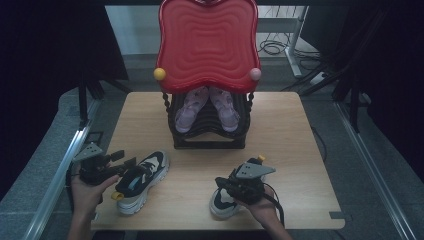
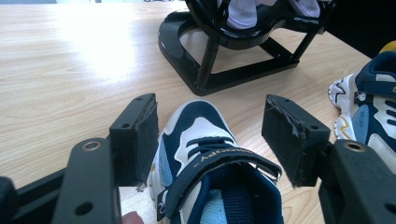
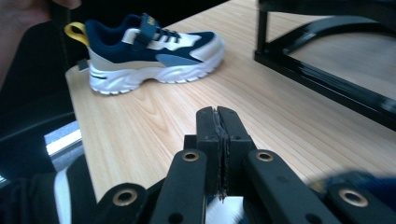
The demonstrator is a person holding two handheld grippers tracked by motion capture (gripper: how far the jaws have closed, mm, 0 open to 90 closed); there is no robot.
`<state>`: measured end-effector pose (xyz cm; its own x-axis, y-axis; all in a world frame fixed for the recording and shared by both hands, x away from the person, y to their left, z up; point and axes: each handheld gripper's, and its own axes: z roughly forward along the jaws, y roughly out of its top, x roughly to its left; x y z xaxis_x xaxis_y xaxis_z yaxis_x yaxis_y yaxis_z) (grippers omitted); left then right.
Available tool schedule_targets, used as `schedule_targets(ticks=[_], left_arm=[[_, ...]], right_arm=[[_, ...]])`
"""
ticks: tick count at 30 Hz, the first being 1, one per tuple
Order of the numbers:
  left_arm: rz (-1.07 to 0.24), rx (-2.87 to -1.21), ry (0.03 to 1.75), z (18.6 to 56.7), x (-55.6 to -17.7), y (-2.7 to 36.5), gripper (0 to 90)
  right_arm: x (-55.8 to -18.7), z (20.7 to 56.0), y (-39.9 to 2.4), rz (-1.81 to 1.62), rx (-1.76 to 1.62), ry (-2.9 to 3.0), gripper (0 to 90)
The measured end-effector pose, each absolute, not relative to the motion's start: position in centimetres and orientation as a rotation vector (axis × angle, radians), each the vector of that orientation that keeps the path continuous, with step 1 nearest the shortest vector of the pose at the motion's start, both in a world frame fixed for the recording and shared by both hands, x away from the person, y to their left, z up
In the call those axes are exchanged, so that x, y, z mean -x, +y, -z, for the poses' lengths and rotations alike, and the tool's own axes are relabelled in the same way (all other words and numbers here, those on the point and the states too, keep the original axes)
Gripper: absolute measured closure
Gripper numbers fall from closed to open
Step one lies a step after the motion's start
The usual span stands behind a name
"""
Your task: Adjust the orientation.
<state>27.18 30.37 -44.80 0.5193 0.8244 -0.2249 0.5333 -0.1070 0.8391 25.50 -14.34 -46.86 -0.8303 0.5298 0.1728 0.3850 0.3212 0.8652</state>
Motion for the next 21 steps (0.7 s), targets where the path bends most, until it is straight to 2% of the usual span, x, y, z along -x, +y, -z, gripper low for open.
schedule_targets(ticks=[9, 21], left_arm=[[-0.37, -1.784, 1.128, 44.7, -27.1, 30.1, 36.5], [-0.369, -1.779, 1.129, 44.8, -27.4, 30.4, 36.6]], right_arm=[[-24.8, 47.1, -17.0, -1.516, -0.91, 2.389, 87.8], [-23.5, 48.2, -18.3, -1.523, -0.892, 2.421, 89.3]])
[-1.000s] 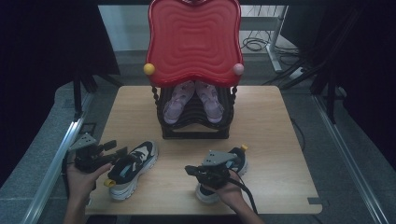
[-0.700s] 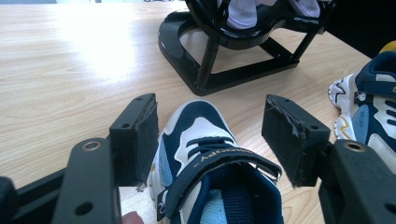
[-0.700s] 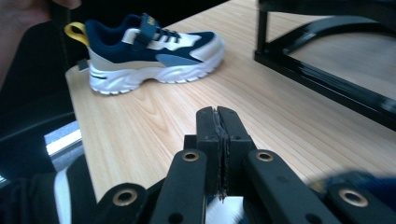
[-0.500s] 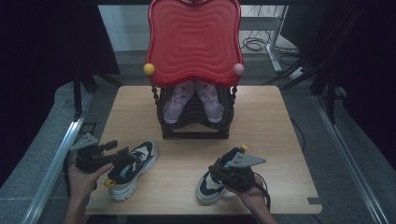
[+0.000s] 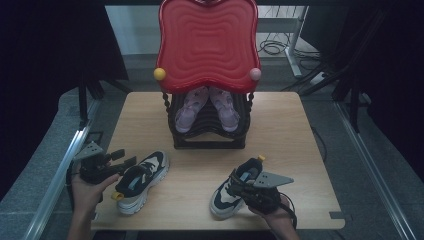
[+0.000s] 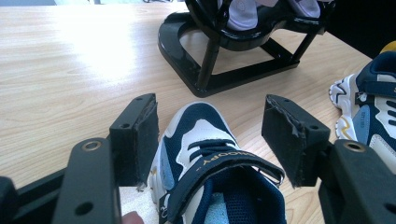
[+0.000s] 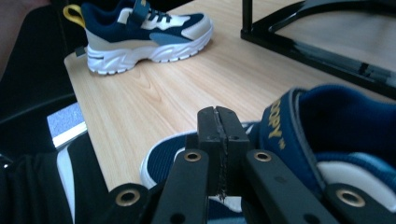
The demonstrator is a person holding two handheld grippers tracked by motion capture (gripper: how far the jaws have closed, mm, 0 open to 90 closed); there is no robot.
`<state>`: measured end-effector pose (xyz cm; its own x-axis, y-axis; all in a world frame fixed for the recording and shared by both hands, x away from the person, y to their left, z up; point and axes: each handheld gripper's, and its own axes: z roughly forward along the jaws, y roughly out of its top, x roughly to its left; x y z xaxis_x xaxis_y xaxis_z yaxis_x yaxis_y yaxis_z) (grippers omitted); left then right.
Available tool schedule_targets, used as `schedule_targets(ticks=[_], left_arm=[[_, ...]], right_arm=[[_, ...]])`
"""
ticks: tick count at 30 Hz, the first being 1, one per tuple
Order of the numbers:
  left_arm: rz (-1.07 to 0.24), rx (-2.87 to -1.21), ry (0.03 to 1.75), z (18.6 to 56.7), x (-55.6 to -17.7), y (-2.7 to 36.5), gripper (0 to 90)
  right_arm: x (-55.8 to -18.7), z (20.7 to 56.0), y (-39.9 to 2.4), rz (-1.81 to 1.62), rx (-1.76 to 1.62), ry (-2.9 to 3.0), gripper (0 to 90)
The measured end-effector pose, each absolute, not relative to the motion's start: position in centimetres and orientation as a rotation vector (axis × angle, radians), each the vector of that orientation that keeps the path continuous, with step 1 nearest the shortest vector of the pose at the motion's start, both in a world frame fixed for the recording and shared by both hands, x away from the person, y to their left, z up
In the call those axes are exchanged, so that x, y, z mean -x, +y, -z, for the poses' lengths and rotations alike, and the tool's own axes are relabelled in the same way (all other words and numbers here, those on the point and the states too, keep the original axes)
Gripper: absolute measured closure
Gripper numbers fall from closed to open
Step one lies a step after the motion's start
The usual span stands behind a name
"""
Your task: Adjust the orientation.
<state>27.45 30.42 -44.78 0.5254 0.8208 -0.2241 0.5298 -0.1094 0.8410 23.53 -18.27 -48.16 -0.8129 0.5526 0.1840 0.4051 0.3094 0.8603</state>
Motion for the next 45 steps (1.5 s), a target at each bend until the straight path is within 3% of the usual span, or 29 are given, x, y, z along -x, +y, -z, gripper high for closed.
schedule_targets(ticks=[18, 45], left_arm=[[-0.369, -1.782, 1.131, 44.9, -27.6, 30.3, 36.8], [-0.377, -1.775, 1.153, 45.1, -27.1, 30.9, 36.8]], right_arm=[[-21.1, 51.0, -16.8, -1.443, -0.766, 2.585, 89.3], [-22.1, 51.3, -13.8, -1.348, -0.8, 2.555, 89.4]])
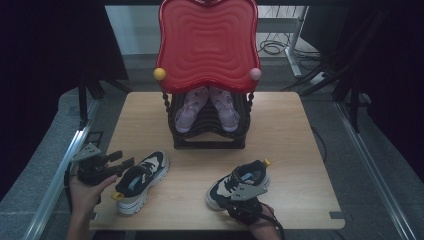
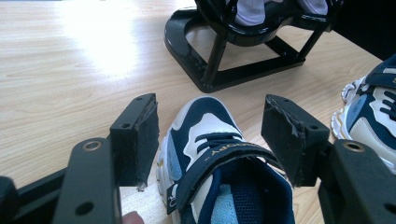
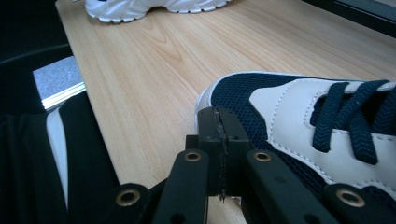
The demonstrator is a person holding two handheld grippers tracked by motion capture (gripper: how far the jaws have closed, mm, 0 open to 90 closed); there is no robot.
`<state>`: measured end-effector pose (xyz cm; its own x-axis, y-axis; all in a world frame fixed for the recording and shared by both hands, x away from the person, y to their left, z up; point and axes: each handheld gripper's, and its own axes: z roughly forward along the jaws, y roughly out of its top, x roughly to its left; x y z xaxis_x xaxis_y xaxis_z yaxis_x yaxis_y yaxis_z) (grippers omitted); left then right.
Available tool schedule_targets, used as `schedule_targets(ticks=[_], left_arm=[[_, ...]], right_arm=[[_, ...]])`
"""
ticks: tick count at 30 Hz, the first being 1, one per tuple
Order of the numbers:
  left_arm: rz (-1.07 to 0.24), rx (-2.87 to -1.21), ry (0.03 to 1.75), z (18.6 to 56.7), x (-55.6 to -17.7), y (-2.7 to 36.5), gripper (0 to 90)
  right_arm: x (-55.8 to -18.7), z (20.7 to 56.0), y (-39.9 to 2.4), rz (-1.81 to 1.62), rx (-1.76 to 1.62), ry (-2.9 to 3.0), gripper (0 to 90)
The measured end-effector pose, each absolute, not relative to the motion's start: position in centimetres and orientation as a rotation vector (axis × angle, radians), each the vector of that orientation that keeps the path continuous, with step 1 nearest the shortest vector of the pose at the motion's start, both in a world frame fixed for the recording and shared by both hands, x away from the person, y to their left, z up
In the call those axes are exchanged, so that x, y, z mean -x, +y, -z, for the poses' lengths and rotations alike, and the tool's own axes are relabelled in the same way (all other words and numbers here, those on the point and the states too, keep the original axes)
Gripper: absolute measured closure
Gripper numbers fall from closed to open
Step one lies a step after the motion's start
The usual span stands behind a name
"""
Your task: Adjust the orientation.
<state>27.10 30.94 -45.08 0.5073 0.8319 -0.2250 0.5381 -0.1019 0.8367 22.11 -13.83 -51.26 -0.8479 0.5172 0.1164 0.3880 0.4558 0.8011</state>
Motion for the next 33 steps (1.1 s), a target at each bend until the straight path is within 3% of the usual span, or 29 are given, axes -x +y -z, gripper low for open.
schedule_targets(ticks=[33], left_arm=[[-0.36, -1.804, 1.149, 45.3, -27.3, 30.5, 36.6]], right_arm=[[-23.9, 52.2, -10.3, -1.201, -0.861, 2.435, 89.3]])
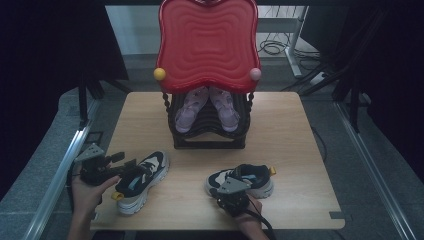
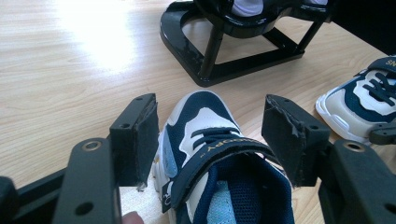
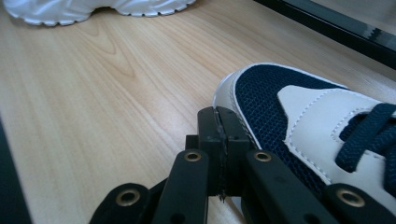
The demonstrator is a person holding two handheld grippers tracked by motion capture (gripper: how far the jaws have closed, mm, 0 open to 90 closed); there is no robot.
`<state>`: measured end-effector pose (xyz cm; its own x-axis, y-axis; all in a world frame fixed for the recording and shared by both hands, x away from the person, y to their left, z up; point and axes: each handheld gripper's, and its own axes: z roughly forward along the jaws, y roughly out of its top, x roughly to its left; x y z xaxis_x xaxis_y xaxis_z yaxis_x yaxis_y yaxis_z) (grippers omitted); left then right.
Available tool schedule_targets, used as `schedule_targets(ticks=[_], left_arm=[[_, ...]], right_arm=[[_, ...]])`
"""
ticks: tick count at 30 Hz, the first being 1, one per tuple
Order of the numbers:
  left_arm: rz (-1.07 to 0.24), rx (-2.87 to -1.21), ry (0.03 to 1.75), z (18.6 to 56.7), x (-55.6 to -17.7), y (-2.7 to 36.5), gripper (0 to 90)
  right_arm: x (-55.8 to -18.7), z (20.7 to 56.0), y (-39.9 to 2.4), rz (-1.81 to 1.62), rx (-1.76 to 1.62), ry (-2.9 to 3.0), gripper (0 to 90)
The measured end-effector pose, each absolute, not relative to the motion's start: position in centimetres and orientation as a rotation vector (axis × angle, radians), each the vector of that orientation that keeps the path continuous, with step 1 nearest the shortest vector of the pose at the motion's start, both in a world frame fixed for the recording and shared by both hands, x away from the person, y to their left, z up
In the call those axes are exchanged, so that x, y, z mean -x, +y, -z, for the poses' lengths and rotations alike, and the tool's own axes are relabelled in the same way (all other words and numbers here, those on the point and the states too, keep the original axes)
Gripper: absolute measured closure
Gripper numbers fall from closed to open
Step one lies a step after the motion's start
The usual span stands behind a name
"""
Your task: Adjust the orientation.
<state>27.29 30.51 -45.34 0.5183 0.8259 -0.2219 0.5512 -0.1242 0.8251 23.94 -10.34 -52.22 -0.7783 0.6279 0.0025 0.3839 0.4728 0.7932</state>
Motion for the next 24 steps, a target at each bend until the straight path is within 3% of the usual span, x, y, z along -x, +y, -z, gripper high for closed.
schedule_targets(ticks=[24], left_arm=[[-0.35, -1.82, 1.143, 45.4, -27.3, 30.4, 36.4]], right_arm=[[-24.7, 52.0, -9.7, -1.232, -0.879, 2.377, 89.3]])
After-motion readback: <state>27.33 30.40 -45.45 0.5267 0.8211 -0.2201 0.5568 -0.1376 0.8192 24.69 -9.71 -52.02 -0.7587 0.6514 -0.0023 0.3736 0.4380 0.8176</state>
